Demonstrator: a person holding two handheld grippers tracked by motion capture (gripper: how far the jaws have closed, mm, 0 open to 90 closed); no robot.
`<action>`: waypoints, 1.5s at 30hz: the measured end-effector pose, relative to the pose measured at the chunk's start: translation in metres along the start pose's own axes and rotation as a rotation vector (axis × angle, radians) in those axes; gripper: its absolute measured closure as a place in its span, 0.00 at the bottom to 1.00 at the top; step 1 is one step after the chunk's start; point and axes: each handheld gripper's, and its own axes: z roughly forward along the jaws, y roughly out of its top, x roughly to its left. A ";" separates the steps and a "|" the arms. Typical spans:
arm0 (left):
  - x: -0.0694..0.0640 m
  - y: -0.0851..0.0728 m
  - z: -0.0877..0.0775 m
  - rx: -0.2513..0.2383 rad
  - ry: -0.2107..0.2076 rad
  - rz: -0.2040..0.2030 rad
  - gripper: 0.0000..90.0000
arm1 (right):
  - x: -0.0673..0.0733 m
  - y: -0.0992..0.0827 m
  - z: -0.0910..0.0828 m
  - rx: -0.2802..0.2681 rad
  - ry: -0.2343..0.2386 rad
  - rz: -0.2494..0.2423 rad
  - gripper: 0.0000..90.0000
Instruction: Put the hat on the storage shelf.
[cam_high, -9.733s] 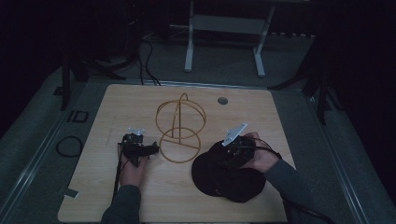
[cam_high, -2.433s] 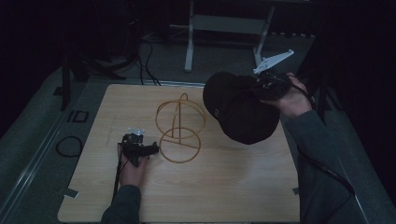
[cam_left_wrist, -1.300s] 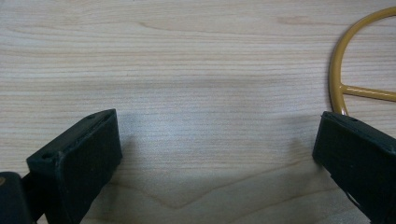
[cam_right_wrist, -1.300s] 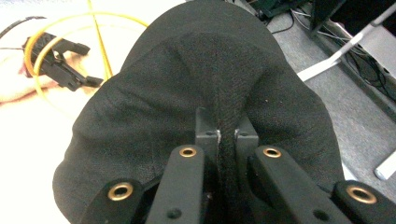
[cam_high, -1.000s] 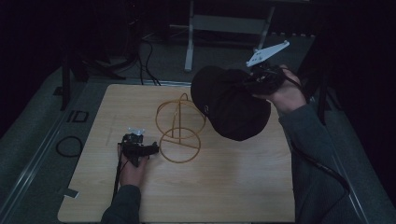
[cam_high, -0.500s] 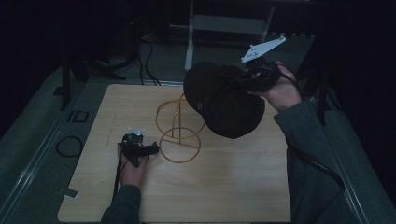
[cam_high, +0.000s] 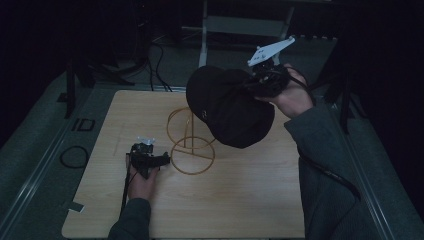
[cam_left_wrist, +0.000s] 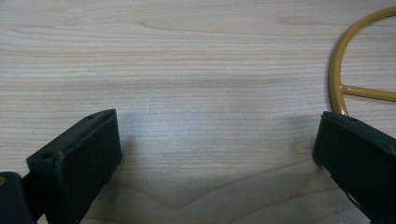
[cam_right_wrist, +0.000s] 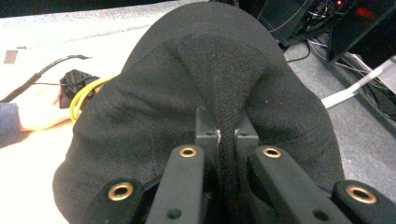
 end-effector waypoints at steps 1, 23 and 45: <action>0.000 0.000 0.000 0.000 -0.001 0.000 0.01 | 0.001 0.001 0.000 -0.001 0.001 0.002 0.95; 0.000 0.000 0.000 0.000 -0.003 0.003 0.01 | 0.013 0.024 0.014 -0.027 0.036 -0.024 0.95; -0.001 0.000 0.000 -0.001 -0.002 0.005 0.01 | 0.032 0.056 0.052 0.013 0.082 -0.068 0.95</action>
